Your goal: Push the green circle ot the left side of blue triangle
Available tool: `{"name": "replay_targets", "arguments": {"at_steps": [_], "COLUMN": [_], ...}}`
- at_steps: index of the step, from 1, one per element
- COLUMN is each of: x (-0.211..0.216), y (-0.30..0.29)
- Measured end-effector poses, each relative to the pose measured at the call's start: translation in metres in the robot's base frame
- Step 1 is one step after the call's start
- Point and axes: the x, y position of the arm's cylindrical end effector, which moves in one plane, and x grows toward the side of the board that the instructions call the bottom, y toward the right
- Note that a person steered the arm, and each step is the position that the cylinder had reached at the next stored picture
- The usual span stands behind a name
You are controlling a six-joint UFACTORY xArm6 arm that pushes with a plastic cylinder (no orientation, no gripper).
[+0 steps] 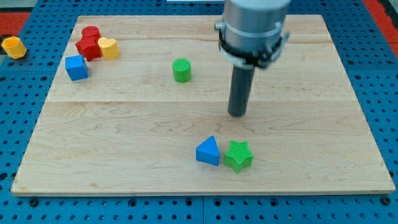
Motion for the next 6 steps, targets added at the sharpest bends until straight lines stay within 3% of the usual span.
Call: {"name": "replay_targets", "arguments": {"at_steps": [1,2,3,6], "x": [-0.076,-0.118,-0.099,0.056], "y": [-0.005,-0.063,-0.102,-0.091]}}
